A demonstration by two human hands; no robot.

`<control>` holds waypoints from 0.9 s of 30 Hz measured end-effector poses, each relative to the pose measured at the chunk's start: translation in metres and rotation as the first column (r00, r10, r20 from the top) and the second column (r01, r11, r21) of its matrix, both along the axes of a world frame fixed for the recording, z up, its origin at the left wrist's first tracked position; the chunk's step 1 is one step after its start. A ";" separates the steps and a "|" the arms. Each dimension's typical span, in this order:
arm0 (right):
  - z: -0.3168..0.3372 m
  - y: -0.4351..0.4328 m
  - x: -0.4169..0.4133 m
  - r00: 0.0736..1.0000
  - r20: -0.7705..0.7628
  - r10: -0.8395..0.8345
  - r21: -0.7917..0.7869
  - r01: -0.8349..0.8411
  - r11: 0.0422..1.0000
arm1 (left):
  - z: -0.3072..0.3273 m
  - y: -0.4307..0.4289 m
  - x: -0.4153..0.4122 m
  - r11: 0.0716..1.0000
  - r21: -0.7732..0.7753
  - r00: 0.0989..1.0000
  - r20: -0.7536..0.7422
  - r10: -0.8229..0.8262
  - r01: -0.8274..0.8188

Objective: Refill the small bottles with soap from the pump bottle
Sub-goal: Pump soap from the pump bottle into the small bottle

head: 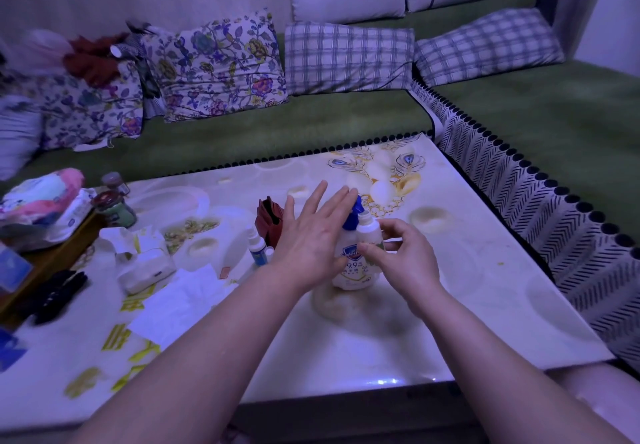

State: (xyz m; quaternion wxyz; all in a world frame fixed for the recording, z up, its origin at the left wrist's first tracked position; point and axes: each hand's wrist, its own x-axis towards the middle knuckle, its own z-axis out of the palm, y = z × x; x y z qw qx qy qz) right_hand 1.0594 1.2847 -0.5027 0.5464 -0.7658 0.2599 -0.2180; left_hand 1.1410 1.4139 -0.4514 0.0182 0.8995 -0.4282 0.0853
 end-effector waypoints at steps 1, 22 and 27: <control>0.000 -0.001 -0.001 1.000 0.002 -0.002 0.002 0.002 1.000 | 0.000 0.000 0.000 1.000 0.005 1.000 0.000 0.002 -0.002; 0.004 0.008 -0.019 0.980 0.175 0.091 0.041 -0.100 0.994 | -0.012 0.023 -0.014 0.994 -0.103 0.991 -0.127 0.032 -0.045; -0.005 0.022 -0.019 0.982 0.103 0.160 0.053 -0.166 0.985 | -0.030 0.059 -0.010 0.951 -0.308 0.996 -0.090 -0.019 -0.010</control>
